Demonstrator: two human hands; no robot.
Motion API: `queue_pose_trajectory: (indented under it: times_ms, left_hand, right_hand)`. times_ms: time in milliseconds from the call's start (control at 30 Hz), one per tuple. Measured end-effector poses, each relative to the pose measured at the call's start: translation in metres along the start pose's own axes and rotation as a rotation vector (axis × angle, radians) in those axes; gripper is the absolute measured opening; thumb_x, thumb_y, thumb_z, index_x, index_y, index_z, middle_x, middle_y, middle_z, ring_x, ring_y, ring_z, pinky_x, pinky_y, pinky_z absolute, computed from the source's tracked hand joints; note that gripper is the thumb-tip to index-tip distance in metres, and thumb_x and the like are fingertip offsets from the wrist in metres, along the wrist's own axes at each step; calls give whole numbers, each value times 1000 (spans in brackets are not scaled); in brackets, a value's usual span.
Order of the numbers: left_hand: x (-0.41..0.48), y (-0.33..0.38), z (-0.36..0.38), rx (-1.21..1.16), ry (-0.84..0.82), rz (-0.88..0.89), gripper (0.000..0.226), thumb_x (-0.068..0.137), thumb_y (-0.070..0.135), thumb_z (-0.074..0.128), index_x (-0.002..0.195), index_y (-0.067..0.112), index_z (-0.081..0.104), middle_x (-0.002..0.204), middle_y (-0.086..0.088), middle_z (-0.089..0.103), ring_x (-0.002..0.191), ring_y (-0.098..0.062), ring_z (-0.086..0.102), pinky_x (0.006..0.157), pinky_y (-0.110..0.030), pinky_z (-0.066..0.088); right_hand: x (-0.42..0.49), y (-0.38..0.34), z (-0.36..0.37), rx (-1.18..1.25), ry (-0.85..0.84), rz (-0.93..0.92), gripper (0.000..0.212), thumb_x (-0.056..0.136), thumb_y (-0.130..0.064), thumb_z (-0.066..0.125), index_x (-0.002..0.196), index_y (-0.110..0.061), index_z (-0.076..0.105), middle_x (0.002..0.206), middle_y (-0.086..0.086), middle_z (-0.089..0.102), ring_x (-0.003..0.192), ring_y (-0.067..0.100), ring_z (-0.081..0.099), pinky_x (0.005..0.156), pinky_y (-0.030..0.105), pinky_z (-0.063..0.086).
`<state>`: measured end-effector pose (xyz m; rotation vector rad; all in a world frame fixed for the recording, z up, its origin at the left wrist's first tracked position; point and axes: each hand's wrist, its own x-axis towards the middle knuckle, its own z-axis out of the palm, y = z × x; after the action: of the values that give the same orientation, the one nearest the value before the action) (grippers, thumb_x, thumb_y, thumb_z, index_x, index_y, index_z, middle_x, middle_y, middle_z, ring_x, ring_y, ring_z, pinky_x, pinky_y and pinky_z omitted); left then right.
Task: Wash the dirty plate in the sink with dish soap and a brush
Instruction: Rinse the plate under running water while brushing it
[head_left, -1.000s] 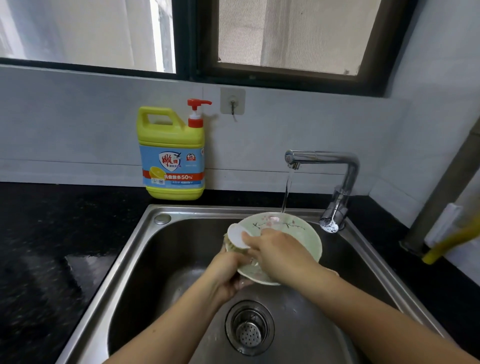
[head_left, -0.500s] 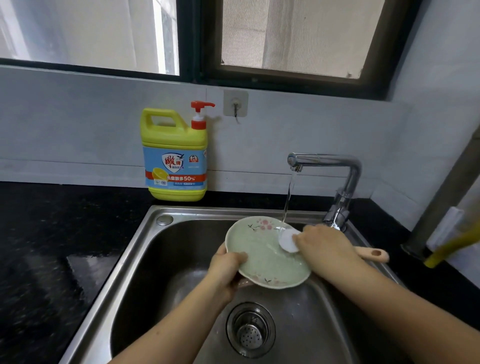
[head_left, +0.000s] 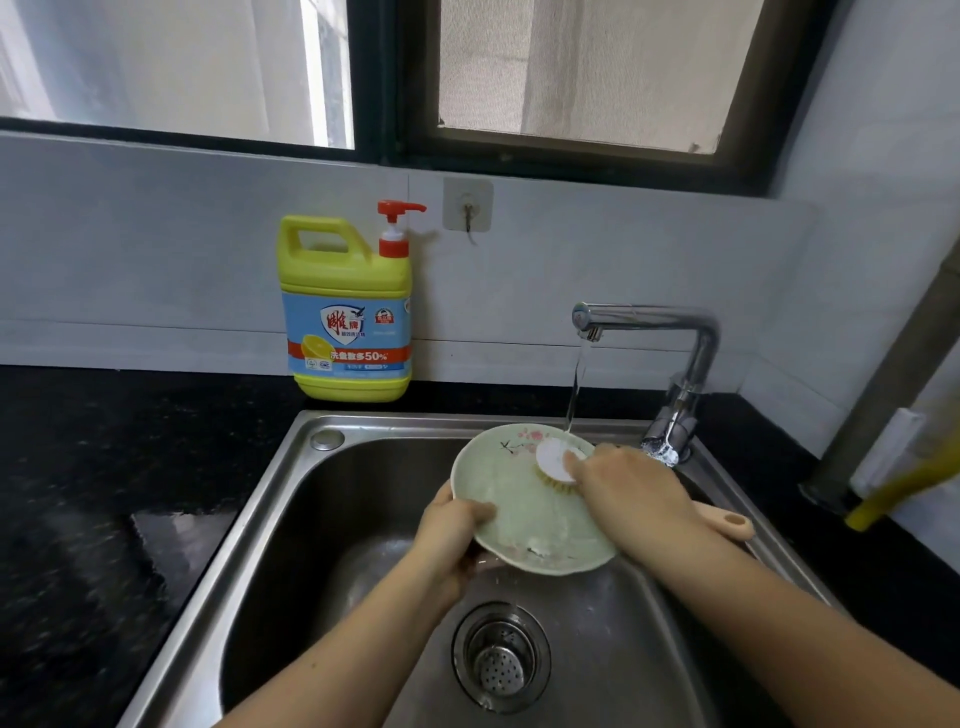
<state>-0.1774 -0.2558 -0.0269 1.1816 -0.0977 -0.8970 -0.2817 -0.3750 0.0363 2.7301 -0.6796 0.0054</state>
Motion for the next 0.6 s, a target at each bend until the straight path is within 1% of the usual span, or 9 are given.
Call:
queue_pose_trajectory:
  times_ms: [67, 133, 233, 300, 400, 433, 500, 600]
  left_hand:
    - [1, -1, -1, 2, -5, 7, 44, 89, -6, 45, 121, 23, 50, 102, -11, 64, 79, -28, 66, 43, -29, 54]
    - [3, -2, -2, 4, -16, 14, 44, 89, -5, 45, 124, 21, 51, 104, -13, 66, 80, -30, 67, 47, -32, 57]
    - [2, -4, -2, -15, -30, 18, 41, 93, 0, 45, 128, 21, 49, 109, -14, 66, 84, -31, 67, 47, -32, 57]
    - [1, -3, -1, -26, -37, 20, 37, 95, 6, 44, 129, 22, 48, 107, -12, 66, 81, -28, 67, 44, -29, 54]
    - [-1, -2, 1, -16, -61, 20, 31, 99, 15, 42, 129, 21, 48, 102, -12, 66, 75, -26, 66, 40, -26, 52]
    - [-2, -2, 2, -9, -71, 21, 30, 100, 18, 42, 128, 21, 48, 101, -11, 67, 74, -25, 66, 41, -27, 53]
    - [-2, -3, 2, -11, -78, 28, 29, 101, 24, 41, 128, 21, 50, 98, -10, 68, 75, -24, 67, 44, -28, 54]
    - [-2, -3, 2, -13, -73, 41, 30, 100, 34, 40, 126, 23, 52, 99, -7, 70, 78, -23, 68, 49, -29, 55]
  right_hand:
    - [-2, 8, 4, -14, -28, 4, 31, 99, -15, 38, 128, -15, 51, 115, 9, 57, 107, 28, 57, 80, 35, 46]
    - [-5, 13, 4, 32, -88, -16, 32, 100, -21, 40, 126, -15, 56, 117, 9, 58, 108, 28, 58, 87, 36, 48]
    - [-8, 15, -3, 86, -154, -50, 35, 99, -29, 42, 131, -24, 54, 123, 9, 58, 114, 28, 55, 91, 35, 46]
    - [-5, 15, -2, 88, -110, -19, 34, 99, -26, 42, 130, -23, 55, 121, 9, 58, 111, 29, 56, 88, 36, 46]
    - [3, 11, 4, 52, 13, 8, 31, 99, -19, 40, 128, -19, 50, 113, 9, 57, 104, 29, 57, 75, 36, 45]
    - [6, 9, 6, 46, 44, -8, 32, 99, -19, 41, 130, -20, 47, 111, 9, 57, 103, 29, 57, 73, 36, 44]
    - [10, 2, 8, 72, 70, -64, 36, 98, -19, 41, 134, -23, 43, 111, 9, 57, 103, 30, 57, 76, 37, 46]
    - [6, -12, 5, 117, 59, -209, 39, 99, -25, 41, 138, -29, 40, 110, 9, 55, 103, 31, 55, 77, 36, 44]
